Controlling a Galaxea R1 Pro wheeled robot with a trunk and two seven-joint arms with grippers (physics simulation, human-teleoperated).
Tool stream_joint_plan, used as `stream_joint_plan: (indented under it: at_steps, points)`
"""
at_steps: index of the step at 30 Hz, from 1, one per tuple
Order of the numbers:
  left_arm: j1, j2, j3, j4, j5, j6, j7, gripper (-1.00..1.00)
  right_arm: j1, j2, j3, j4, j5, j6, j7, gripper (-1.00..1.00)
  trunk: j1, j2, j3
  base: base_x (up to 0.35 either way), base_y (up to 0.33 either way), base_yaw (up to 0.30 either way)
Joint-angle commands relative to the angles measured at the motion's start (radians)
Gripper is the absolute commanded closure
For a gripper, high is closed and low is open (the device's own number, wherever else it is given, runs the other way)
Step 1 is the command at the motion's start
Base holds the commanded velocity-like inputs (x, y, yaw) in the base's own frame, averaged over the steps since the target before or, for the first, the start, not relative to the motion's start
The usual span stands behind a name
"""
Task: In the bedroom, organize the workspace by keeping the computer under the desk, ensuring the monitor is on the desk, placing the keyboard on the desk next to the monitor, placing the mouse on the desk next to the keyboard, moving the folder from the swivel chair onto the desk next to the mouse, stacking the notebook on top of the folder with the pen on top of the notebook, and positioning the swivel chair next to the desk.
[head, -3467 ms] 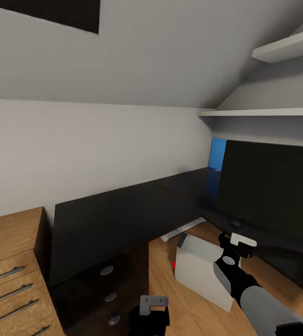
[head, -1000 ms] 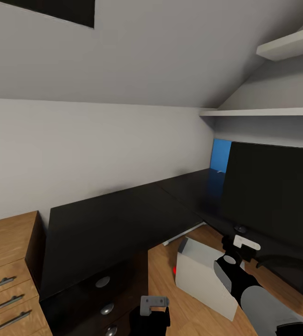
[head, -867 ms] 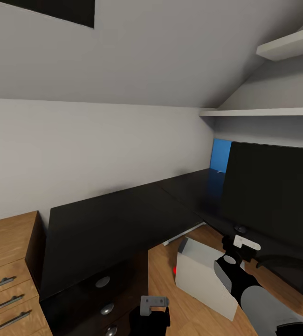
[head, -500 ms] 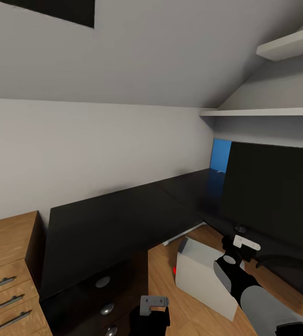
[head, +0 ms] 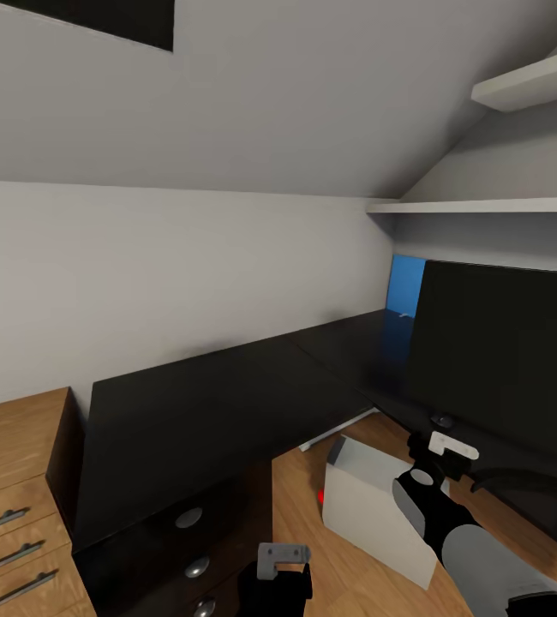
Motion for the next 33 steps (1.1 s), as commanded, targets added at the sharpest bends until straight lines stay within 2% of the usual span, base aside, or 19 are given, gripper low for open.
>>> stream_joint_plan:
  at_steps: [1, 10, 21, 33]
  points:
    - [-0.001, 0.000, -0.002, -0.001, 0.004, 0.004, 0.007, -1.00, -0.001, -0.001, 0.008, 0.000, -0.011, -0.006, -0.004, -1.00, 0.000, -0.001, -0.001, 0.000, 0.000, 0.000]
    - [-0.001, -0.001, -0.003, -0.001, 0.005, 0.004, 0.007, -1.00, -0.001, -0.001, 0.007, 0.000, -0.010, -0.014, -0.004, -1.00, 0.000, -0.001, -0.001, 0.129, -0.064, 0.000]
    - [-0.001, -0.001, -0.003, -0.001, 0.006, 0.004, 0.007, -1.00, -0.001, -0.002, 0.007, 0.000, -0.009, -0.015, -0.005, -1.00, 0.000, -0.001, -0.001, 0.024, -0.020, 0.000]
    - [-0.001, -0.005, -0.003, -0.001, 0.006, 0.004, 0.007, -1.00, -0.001, -0.002, 0.007, 0.000, -0.009, -0.014, -0.005, -1.00, 0.000, -0.001, -0.001, 0.082, -0.109, 0.000]
